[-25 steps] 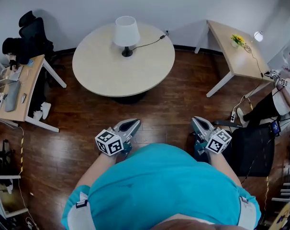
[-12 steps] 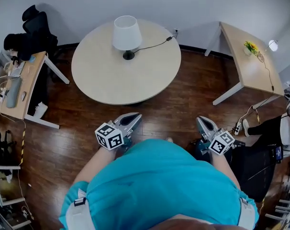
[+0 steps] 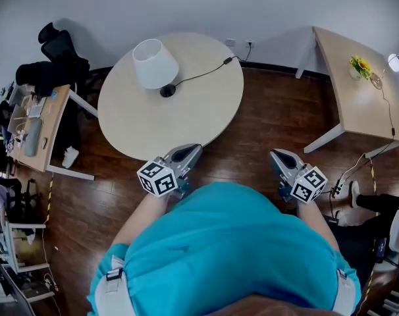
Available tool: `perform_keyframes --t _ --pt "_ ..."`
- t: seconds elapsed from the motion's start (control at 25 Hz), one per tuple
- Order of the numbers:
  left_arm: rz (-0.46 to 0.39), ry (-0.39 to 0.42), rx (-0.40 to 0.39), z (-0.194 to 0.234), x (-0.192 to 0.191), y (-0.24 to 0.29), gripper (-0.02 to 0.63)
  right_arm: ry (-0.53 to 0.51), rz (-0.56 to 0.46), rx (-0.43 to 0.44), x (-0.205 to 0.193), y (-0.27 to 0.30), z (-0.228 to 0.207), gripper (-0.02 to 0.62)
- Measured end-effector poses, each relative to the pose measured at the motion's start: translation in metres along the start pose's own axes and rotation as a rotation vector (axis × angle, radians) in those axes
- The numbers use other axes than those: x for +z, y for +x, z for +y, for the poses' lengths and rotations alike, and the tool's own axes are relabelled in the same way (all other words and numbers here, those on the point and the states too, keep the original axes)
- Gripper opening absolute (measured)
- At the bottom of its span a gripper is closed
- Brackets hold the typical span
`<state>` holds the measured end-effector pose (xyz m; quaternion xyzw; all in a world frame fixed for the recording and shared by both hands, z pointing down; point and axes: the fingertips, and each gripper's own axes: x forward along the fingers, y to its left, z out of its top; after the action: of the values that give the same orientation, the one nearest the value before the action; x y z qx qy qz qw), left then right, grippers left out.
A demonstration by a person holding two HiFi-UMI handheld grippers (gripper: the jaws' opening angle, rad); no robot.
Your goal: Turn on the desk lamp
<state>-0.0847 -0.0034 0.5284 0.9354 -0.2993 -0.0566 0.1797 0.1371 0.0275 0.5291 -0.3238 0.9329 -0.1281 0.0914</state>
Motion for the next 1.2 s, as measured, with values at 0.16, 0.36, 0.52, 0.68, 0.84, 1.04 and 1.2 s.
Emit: perform_keyframes --t 0.16,0.36,0.52,0.68,0.84,1.04,1.2 --pt "0.057 0.055 -0.001 0.014 -0.005 0.056 0.106 0.012 -0.010 -0.014 0.009 -0.008 -0.052 0.002" --pt "0.059 0.072 -0.032 0.078 0.014 0.105 0.106 0.019 0.025 -0.074 0.019 0.038 -0.110 0.002" --pt "0.070 0.060 -0.075 0.168 0.044 0.116 0.106 -0.017 0.080 -0.137 0.041 0.130 -0.132 0.002" --pt "0.113 0.015 -0.132 0.242 0.062 0.132 0.106 0.001 0.119 -0.199 0.051 0.206 -0.163 0.002" --pt "0.134 -0.014 -0.149 0.295 0.073 0.176 0.106 0.032 0.152 -0.214 0.064 0.259 -0.219 0.002" --pt "0.153 -0.057 -0.050 0.347 0.074 0.225 0.106 0.080 0.220 -0.165 0.071 0.296 -0.311 0.002" --pt "0.186 -0.045 0.068 0.376 0.060 0.263 0.106 0.051 0.244 -0.055 0.078 0.315 -0.376 0.002"
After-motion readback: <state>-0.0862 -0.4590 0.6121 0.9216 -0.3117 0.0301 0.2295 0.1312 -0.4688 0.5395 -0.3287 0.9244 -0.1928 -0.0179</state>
